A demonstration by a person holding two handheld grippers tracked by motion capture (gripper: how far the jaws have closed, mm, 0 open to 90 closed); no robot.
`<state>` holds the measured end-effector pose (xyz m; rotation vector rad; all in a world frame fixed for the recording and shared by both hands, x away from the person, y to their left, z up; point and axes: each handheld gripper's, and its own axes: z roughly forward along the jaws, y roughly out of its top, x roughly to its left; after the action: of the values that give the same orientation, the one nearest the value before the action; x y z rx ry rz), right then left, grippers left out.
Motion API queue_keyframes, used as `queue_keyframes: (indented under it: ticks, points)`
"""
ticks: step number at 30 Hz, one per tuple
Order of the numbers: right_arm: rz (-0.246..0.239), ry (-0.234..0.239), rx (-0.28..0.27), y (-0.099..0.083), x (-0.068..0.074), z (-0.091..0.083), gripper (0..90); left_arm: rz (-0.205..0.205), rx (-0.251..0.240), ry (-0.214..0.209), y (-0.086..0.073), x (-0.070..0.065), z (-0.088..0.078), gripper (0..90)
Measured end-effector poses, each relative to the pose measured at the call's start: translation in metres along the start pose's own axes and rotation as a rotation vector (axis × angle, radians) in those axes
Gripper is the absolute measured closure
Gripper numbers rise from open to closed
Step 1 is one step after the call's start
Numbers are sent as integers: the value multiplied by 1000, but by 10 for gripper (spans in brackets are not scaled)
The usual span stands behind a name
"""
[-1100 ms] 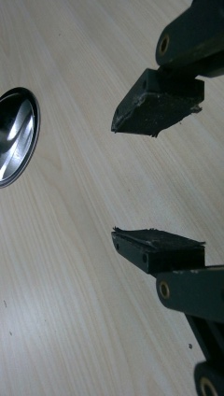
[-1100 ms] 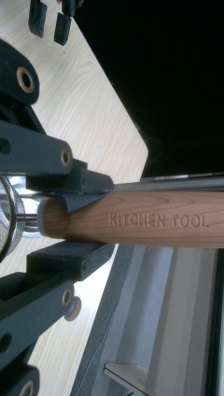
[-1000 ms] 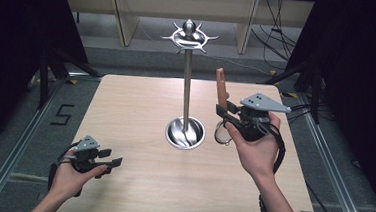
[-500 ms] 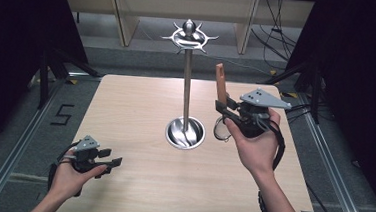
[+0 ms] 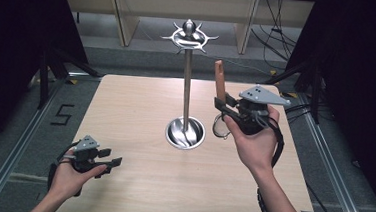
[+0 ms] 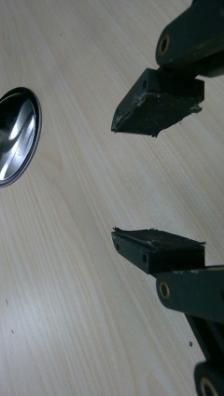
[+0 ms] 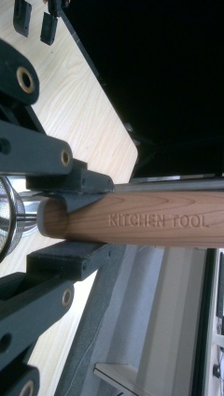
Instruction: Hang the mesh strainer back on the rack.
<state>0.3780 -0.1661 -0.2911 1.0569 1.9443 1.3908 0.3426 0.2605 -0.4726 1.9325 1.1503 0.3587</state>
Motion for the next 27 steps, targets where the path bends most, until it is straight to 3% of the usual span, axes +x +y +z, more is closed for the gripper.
queue_keyframes:
  ticks: [2,5,6,7,13,14,15,21,23,24,27]
  points:
    - [9,4,-3,1,1,0,689,0,0,-5,0,0,0,398]
    - [-27,-5,-20,4,-1,1,689,1,6,-11,0,1,0,398]
    - [12,7,-18,4,1,2,689,1,7,-11,0,1,0,397]
    - [20,9,-7,4,2,1,689,0,1,-8,0,0,0,397]
    - [-18,10,-29,7,0,4,689,10,11,-10,0,1,-1,397]
    - [19,10,-13,7,2,3,689,0,1,-9,0,0,0,397]
    - [-1,14,-21,8,1,3,689,0,0,-2,0,0,0,397]
    - [-11,18,-34,12,2,5,689,10,10,-8,0,1,0,397]
    - [9,20,-30,13,4,5,689,9,5,-6,0,1,0,398]
    - [-12,22,-38,13,3,6,689,11,5,0,0,1,0,397]
    - [5,32,-30,15,5,7,689,-2,6,-9,0,1,-1,398]
